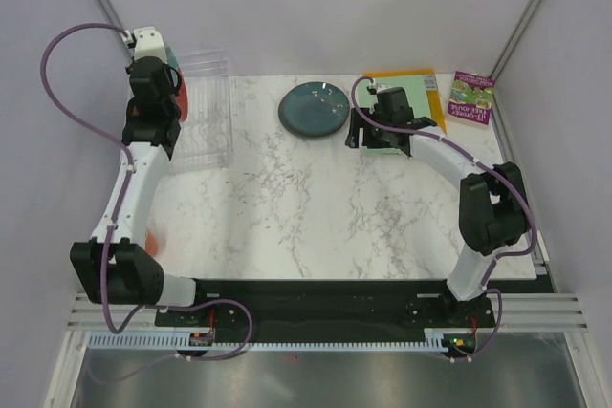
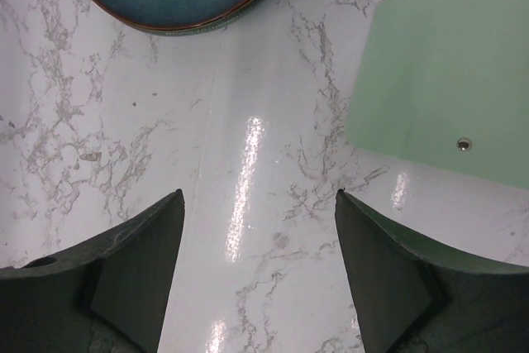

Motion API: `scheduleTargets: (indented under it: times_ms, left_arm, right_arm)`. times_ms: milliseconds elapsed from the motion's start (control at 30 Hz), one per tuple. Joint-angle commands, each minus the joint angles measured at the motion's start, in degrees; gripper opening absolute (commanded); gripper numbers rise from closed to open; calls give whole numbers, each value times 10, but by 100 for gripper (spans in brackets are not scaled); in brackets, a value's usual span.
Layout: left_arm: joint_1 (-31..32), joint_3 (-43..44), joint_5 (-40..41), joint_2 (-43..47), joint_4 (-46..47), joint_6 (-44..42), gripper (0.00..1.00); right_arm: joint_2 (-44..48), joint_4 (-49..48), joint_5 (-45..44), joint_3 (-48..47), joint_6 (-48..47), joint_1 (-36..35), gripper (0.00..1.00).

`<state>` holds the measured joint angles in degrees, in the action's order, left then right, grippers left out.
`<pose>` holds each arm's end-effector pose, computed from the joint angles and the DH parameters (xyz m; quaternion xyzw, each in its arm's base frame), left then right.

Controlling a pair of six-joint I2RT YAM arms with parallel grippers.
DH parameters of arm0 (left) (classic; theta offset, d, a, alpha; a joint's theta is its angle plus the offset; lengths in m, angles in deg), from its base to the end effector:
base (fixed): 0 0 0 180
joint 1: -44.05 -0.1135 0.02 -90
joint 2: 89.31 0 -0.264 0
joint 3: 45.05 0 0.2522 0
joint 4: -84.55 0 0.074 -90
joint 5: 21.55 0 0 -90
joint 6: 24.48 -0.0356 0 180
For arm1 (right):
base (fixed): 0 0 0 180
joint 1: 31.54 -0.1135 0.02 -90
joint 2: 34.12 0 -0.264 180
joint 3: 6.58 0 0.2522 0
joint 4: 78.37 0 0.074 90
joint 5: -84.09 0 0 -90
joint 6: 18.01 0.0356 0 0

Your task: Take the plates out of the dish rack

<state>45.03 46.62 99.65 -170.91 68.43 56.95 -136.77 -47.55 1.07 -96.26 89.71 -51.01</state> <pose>0.3339 0.0127 0.4078 -0.1196 0.7285 0.2421 0.6295 0.3780 0.1382 0.2388 -0.0379 0.9176 0.1780 0.3534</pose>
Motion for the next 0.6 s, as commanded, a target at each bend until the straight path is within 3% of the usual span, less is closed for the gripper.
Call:
scheduleTargets:
  times_ms: [0, 300, 567]
  left_arm:
    - [11, 36, -125, 92, -30, 169, 2]
    - [21, -99, -418, 182, -9, 408, 2]
    - [31, -231, -545, 225, 137, 545, 2]
  right_arm:
    - [44, 0, -4, -45, -1, -31, 81]
    - [92, -109, 119, -24, 61, -67, 82]
    - [93, -195, 178, 9, 120, -84, 82]
